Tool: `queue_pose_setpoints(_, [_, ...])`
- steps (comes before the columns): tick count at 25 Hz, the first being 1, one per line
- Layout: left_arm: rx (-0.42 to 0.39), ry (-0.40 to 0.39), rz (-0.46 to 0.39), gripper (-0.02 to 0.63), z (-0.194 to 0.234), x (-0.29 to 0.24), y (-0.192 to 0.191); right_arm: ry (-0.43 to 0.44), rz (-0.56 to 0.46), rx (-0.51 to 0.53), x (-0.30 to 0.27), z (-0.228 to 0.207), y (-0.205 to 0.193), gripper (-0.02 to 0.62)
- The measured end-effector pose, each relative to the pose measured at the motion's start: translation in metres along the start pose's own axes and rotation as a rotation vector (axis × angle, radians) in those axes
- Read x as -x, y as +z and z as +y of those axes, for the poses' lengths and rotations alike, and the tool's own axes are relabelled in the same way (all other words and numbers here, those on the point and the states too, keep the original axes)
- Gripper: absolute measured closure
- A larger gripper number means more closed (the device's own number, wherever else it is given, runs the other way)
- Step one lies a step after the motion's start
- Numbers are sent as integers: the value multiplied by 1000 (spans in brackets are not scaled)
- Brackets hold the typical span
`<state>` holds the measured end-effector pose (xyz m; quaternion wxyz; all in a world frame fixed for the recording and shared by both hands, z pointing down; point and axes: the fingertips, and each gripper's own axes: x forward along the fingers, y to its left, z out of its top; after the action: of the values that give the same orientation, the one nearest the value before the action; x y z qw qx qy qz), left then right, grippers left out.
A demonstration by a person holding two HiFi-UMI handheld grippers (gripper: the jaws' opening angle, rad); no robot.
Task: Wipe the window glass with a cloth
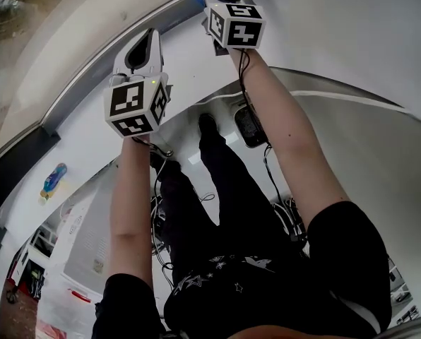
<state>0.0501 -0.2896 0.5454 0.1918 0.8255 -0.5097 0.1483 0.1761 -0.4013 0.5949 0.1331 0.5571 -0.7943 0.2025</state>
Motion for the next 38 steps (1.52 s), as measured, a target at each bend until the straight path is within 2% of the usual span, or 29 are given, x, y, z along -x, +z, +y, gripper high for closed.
queue_pose_setpoints(5, [37, 40, -19, 597, 15, 19, -3, 40, 18, 34, 7, 25, -4, 508])
queue_pose_setpoints(10, [95, 126, -33, 597, 58, 69, -27, 152, 76, 90, 15, 106, -35, 508])
queue_pose_setpoints(13, [129, 196, -37, 598, 91, 112, -44, 239, 123, 121, 20, 173, -60, 508])
queue_pose_setpoints(17, [113, 270, -24, 597, 141, 178, -77, 367, 169, 189, 26, 283, -92, 508])
queue_pose_setpoints(20, [169, 377, -20, 597, 185, 235, -112, 512, 188, 263, 32, 377, -116, 508])
queue_pose_setpoints(22, [195, 425, -24, 597, 218, 265, -131, 572, 181, 294, 32, 431, -127, 508])
queue_pose_setpoints(28, [236, 498, -2, 597, 292, 322, -180, 722, 182, 407, 25, 559, -167, 508])
queue_pose_setpoints(32, [258, 518, -10, 597, 324, 347, -198, 761, 167, 452, 5, 621, -184, 508])
queue_pose_setpoints(38, [281, 505, -12, 597, 351, 357, -215, 770, 140, 490, -33, 678, -188, 508])
